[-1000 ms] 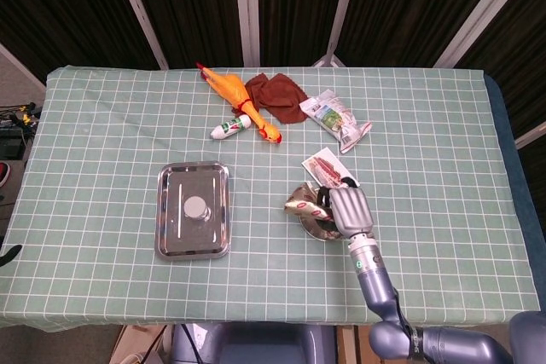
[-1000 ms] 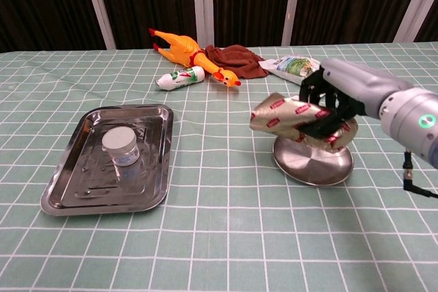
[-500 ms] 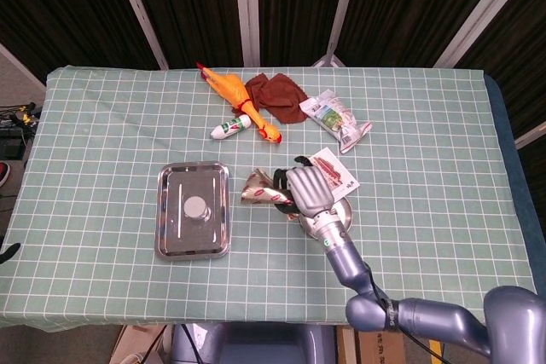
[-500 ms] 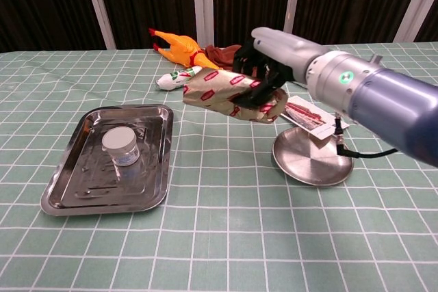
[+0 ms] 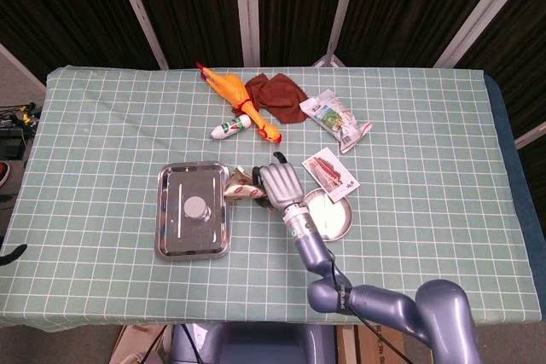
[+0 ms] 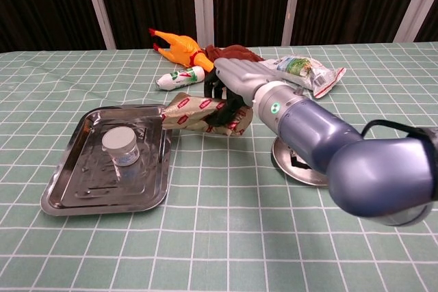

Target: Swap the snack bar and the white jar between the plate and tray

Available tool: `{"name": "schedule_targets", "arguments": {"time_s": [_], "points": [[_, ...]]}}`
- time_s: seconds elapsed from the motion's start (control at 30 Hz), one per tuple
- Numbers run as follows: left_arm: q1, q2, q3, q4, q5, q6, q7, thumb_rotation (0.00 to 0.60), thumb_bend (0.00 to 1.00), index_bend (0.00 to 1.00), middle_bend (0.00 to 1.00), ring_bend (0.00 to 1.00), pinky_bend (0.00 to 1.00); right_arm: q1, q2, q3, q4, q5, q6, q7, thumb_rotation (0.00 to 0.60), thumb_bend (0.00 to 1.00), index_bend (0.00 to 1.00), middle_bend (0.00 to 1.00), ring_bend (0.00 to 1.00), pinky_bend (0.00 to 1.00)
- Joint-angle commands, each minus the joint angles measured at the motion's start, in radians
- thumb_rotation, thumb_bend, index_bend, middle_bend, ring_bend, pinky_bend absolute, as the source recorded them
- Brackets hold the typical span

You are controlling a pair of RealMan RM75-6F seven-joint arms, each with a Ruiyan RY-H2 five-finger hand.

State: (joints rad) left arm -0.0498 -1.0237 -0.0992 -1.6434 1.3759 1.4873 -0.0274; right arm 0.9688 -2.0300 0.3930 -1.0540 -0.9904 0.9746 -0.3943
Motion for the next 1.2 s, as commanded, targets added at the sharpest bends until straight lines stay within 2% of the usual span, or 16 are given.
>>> {"name": "schedule_targets", "arguments": {"time_s": [0.03,0.17,0.3,0.4,0.5,0.63,0.73,0.93,1.07,1.2], "points": [[0.005,0.007,-0.002,0.001,-0.004,0.006,-0.012,0.600,0.19,0.24,0.00,0.00,0.10,0.054,-0.078,0.016,0.154,-0.017,-0.037,0.052,0.600,0.46,0.64,0.54,0.50,0.12],[0.010,0.011,-0.004,0.000,-0.007,0.013,-0.022,0.600,0.19,0.24,0.00,0.00,0.10,0.064,-0.092,0.020,0.196,-0.013,-0.055,0.055,0.600,0.46,0.58,0.44,0.39,0.08],[0.013,0.013,-0.004,-0.002,-0.008,0.016,-0.024,0.600,0.19,0.24,0.00,0.00,0.10,0.071,-0.102,0.024,0.224,0.003,-0.062,0.018,0.600,0.46,0.44,0.28,0.23,0.02],[0.014,0.014,-0.004,-0.003,-0.005,0.018,-0.025,0.600,0.19,0.24,0.00,0.00,0.10,0.066,-0.093,0.034,0.204,0.033,-0.078,-0.012,0.600,0.46,0.34,0.18,0.13,0.00],[0.013,0.013,-0.004,-0.002,-0.007,0.016,-0.024,0.600,0.19,0.24,0.00,0.00,0.10,0.048,-0.063,0.039,0.134,0.071,-0.089,-0.049,0.600,0.46,0.24,0.11,0.07,0.00],[0.010,0.013,-0.005,-0.001,-0.009,0.010,-0.023,0.600,0.19,0.24,0.00,0.00,0.10,0.009,0.016,0.037,-0.041,0.147,-0.066,-0.153,0.600,0.46,0.17,0.08,0.03,0.00],[0.010,0.011,-0.003,0.002,0.007,0.020,-0.026,0.600,0.19,0.24,0.00,0.00,0.10,-0.024,0.087,0.020,-0.187,0.198,-0.005,-0.253,0.600,0.46,0.15,0.07,0.02,0.00],[0.025,-0.018,-0.009,0.000,0.053,0.093,-0.041,0.600,0.17,0.23,0.00,0.00,0.17,-0.111,0.268,-0.032,-0.511,0.264,0.138,-0.397,0.600,0.43,0.13,0.07,0.01,0.00],[0.030,-0.046,-0.007,-0.006,0.094,0.135,-0.033,0.600,0.16,0.23,0.00,0.00,0.16,-0.201,0.411,-0.086,-0.695,0.214,0.271,-0.420,0.600,0.38,0.12,0.07,0.01,0.00],[0.019,-0.063,-0.002,-0.003,0.128,0.137,-0.018,0.600,0.16,0.23,0.00,0.00,0.15,-0.322,0.550,-0.147,-0.793,0.112,0.395,-0.350,0.600,0.36,0.12,0.07,0.01,0.00]]}}
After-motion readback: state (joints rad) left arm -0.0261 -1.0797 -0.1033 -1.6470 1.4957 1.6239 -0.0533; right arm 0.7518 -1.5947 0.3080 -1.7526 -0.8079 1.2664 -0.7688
